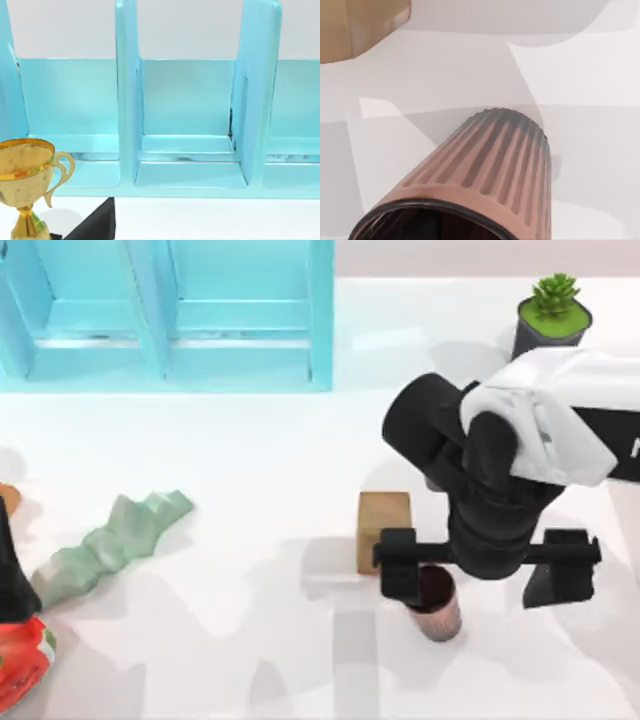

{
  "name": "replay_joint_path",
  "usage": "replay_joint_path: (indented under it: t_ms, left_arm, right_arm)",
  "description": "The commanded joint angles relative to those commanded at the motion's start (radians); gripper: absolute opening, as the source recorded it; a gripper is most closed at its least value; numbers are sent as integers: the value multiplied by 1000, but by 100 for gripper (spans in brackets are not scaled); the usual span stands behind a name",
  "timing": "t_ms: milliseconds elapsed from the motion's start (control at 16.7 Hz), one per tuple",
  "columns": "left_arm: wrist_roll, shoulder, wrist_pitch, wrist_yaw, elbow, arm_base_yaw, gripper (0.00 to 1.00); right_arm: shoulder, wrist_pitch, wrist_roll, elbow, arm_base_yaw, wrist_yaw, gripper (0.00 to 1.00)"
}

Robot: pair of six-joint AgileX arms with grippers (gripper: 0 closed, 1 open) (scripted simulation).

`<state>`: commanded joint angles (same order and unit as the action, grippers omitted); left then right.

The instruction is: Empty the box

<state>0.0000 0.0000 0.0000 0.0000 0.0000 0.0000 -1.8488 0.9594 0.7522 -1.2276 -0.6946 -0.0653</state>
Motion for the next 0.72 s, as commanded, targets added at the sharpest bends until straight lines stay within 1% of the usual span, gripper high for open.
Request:
replay_joint_path:
  t_ms: [180,540,720]
  left_arm:
    - [0,0,0,0,0,0,100]
    - [0,0,0,0,0,0,100]
    - [0,0,0,0,0,0,100]
  right_arm:
    - [12,83,-1,-64,-1,1,100]
    - [59,313,-4,-250,3,0,100]
    - [74,370,-4,-298,4,0,100]
